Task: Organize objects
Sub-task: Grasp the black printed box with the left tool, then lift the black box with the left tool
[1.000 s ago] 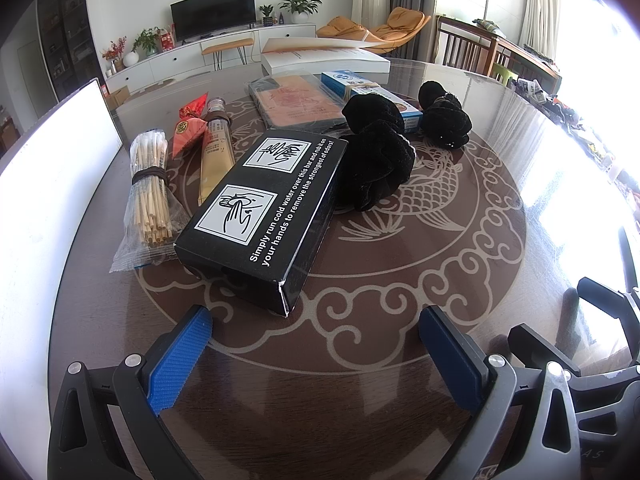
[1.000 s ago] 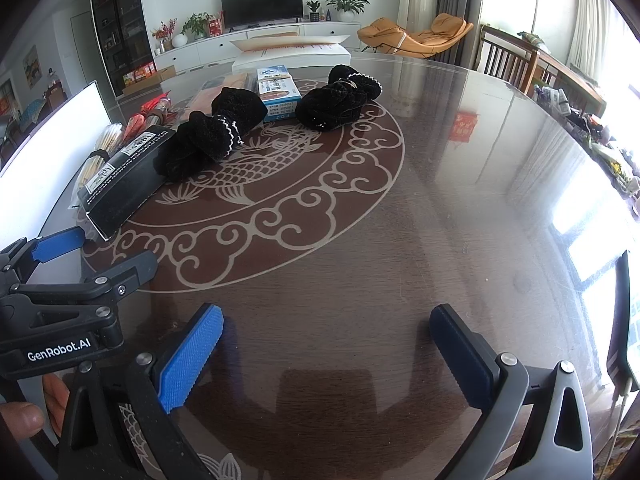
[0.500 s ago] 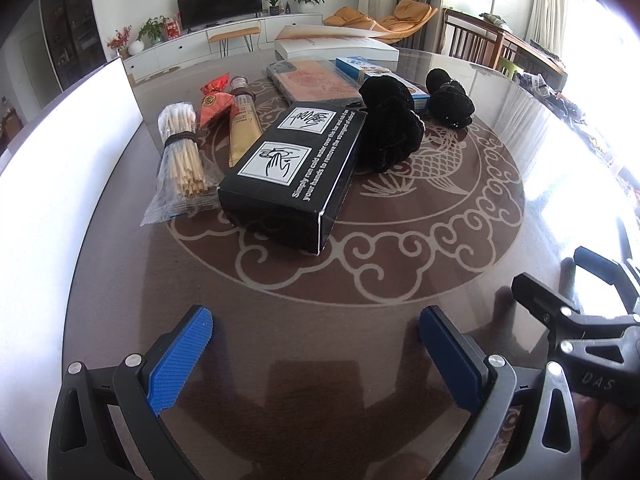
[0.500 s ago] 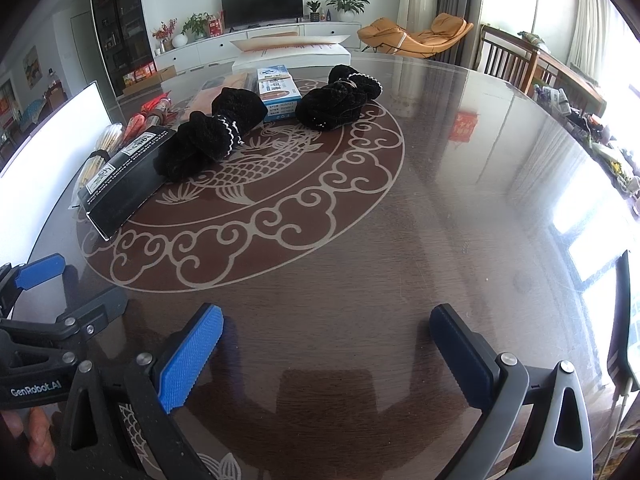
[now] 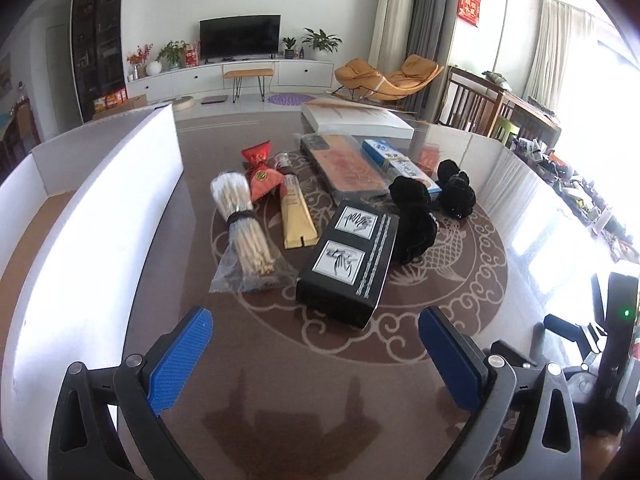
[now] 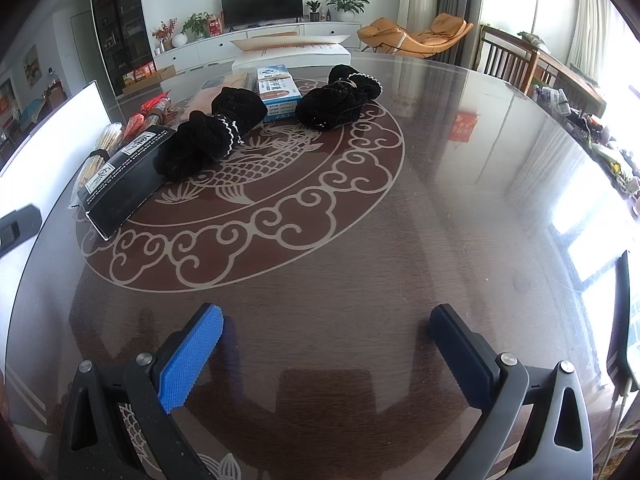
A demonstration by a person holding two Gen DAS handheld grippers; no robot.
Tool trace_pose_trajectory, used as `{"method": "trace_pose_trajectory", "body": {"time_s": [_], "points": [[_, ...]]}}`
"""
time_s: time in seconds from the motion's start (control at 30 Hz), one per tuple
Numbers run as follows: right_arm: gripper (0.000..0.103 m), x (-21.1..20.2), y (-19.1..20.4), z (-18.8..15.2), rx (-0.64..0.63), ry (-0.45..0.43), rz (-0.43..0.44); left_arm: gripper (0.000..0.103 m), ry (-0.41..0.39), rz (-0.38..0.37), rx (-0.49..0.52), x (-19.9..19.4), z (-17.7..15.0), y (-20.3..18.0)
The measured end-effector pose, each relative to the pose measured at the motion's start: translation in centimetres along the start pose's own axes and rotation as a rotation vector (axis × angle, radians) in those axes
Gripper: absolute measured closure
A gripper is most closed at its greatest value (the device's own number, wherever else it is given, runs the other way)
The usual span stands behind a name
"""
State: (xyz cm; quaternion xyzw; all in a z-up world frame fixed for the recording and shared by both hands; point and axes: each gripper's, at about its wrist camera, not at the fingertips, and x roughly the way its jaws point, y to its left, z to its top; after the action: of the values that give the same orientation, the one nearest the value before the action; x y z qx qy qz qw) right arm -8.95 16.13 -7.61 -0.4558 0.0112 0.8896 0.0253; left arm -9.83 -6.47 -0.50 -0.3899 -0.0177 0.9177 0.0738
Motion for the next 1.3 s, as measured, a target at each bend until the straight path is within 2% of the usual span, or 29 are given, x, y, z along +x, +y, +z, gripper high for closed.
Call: {"method": "trace_pose_trajectory", "body": {"time_s": [0.1,0.2,0.27,0.3,0.33,0.43,0.67,0.8,0.83,0.87,0.93,1.1,1.3], "points": [[0.000,0.0,0.0,0.0,0.000,0.000,0.000,0.000,0.025,0.020,0.104,3.0,2.3,-2.0],[0.000,0.0,0.0,0.0,0.000,0.000,0.000,0.000,0.125,-0.013,0.144,7.0,3.6,-2.9],[0.000,0.0,0.0,0.0,0.000,0.000,0.000,0.016,0.168,-0.025,0.146,8.8,3.6,-3.1],[0.000,0.0,0.0,0.0,0.000,0.000,0.000,0.039,0.180,-0.023,0.149,9.2,3.5,-3.1],[0.000,0.0,0.0,0.0,0.000,0.000,0.000,0.044,0.174,-0.018,0.151,9.3,3.5,-3.1],[0.000,0.0,0.0,0.0,0.000,0.000,0.000,0.045,0.161,-0.031,0.124,8.2,2.6,-2.9],[0.000,0.0,0.0,0.0,0.000,0.000,0.000,0.045,0.126,0.071,0.031,1.9,-4.3,-2.0],[0.000,0.0,0.0,0.0,0.000,0.000,0.000,0.043,0.143,0.062,0.007,0.6,-6.3,-1.2],[0.000,0.0,0.0,0.0,0.000,0.000,0.000,0.039,0.158,0.063,0.008,1.0,-6.6,-1.0],[0.000,0.0,0.0,0.0,0.000,0.000,0.000,0.035,0.140,0.073,0.024,1.0,-6.6,-1.0],[0.000,0.0,0.0,0.0,0.000,0.000,0.000,0.018,0.141,0.099,0.033,1.6,-6.7,-0.9],[0.000,0.0,0.0,0.0,0.000,0.000,0.000,0.000,0.163,0.089,0.043,2.6,-6.1,-0.8],[0.000,0.0,0.0,0.0,-0.001,0.000,0.000,0.000,0.160,0.084,0.042,2.4,-6.1,-0.8]]}}
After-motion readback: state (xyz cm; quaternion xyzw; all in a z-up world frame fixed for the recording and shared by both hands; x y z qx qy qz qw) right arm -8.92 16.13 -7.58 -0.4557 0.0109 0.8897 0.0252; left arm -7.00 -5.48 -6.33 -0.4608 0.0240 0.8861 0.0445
